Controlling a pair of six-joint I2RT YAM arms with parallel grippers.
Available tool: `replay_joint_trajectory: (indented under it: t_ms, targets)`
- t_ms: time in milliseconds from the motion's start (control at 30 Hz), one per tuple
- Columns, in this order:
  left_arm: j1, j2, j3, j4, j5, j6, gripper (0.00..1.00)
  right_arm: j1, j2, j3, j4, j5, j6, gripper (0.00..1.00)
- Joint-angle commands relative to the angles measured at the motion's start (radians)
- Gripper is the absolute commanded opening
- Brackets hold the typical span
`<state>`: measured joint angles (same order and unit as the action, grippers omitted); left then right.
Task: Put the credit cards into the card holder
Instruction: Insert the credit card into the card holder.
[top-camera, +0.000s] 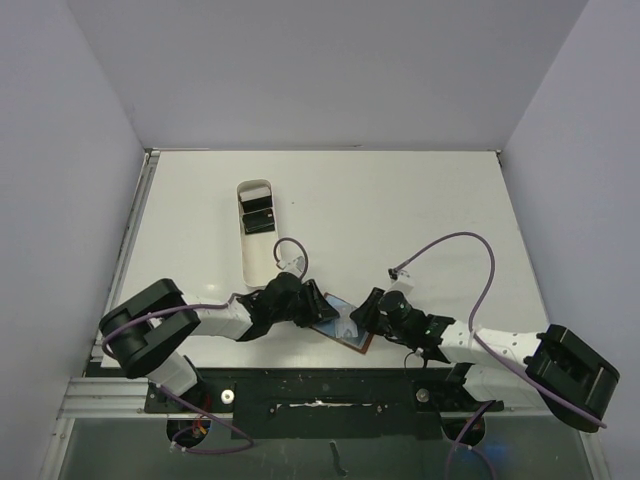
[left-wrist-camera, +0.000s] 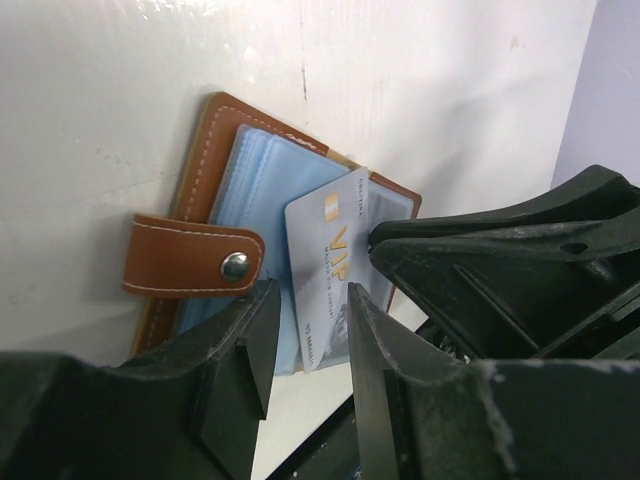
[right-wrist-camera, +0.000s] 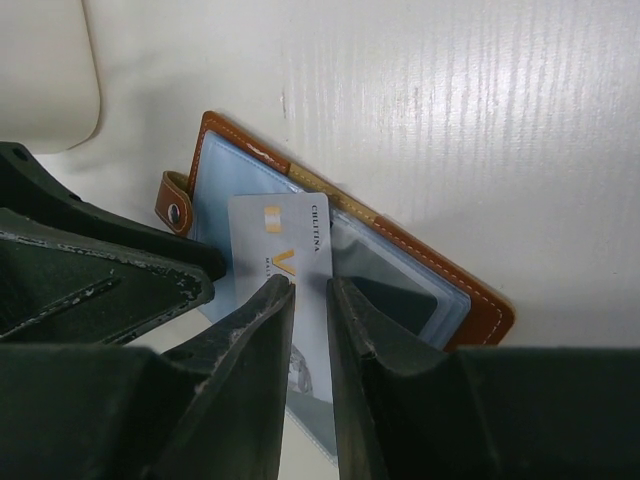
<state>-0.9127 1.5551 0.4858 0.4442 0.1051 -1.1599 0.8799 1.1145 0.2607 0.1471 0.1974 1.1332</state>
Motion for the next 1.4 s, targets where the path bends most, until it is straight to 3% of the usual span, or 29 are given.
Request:
replay_joint_trajectory:
  t_ms: [0,233,433,733,833,1133,1367]
  targets:
    - [-0.018,0.038,-0.015,0.137,0.024,-0.05,0.32,0.034,0.031,-0.028,0.006,0.003,0.032,0.23]
    - [-0.032,0.069,-0.021,0.19,0.026,-0.09,0.31,0.055,0.073,-0.031,0.033,0.006,0.046,0.23]
    - [-0.038,0.058,-0.031,0.216,0.014,-0.104,0.16,0.062,0.067,-0.042,0.033,0.018,0.053,0.22]
    - [-0.041,0.067,-0.088,0.405,0.006,-0.153,0.01,0.069,0.035,-0.074,0.042,0.029,0.072,0.22]
    - [-0.041,0.08,-0.088,0.443,0.007,-0.147,0.0,0.07,0.017,-0.066,0.031,0.03,0.061,0.22]
    - [-0.043,0.039,-0.085,0.359,-0.015,-0.102,0.0,0.071,-0.217,-0.013,-0.269,0.091,0.074,0.24]
    - [-0.043,0.069,-0.078,0.366,0.015,-0.093,0.0,0.074,-0.276,-0.039,-0.369,0.103,0.17,0.22]
